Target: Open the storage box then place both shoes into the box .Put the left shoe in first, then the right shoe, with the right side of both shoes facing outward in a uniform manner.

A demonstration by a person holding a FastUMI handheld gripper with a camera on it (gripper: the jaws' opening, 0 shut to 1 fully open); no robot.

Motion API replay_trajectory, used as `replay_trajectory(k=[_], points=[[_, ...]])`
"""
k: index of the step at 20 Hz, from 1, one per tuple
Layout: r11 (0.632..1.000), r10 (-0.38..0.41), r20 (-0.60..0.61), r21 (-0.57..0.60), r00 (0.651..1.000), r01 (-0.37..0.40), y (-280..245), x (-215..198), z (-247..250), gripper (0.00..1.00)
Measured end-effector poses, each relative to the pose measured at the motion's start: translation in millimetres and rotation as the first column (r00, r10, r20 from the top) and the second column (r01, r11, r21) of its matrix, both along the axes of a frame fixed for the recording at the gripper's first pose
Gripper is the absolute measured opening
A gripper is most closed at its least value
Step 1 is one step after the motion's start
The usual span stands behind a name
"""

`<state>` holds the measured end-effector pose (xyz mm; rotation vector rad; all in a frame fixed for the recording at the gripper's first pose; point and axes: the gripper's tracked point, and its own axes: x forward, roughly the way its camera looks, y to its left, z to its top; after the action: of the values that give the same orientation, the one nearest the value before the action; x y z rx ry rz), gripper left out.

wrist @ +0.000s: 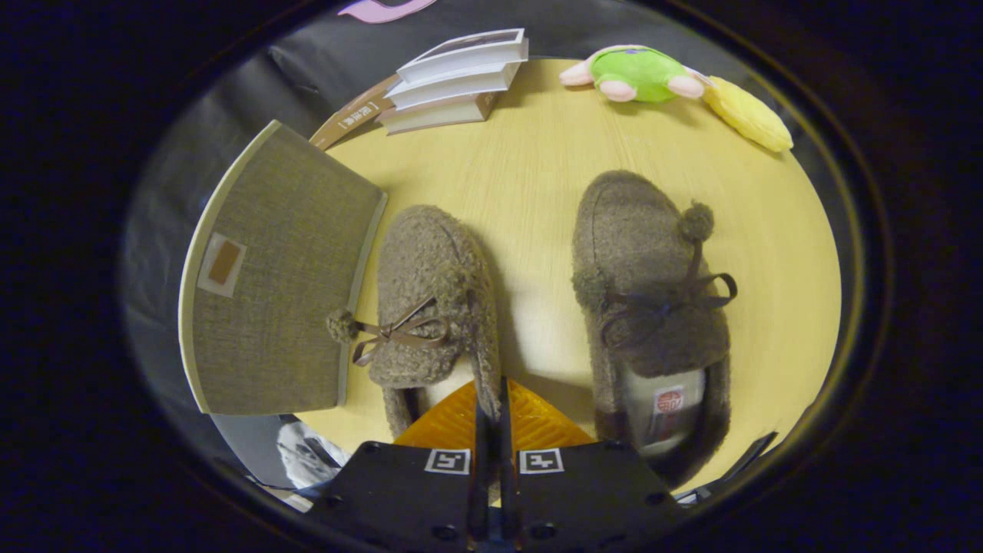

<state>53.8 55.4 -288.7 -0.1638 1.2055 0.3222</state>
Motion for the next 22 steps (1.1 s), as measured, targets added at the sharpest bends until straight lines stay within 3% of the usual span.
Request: replay_trajectory(k=[5,12,17,22], points=[[0.987,-0.097,-0.042,0.127,0.994,0.102,13.6,-9.7,3.4,0.05],[0.920,-0.193,-0.108,0.324,0.975,0.218,42.4,-30.1,30.2,0.05],[0.883,-0.210,-0.079,0.413,0.975,0.223,58.9,-40.3,84.0,0.05],[0.879,-0.200,0.003,0.442,0.980,0.178,77.4,-48.1,147.3,0.05]])
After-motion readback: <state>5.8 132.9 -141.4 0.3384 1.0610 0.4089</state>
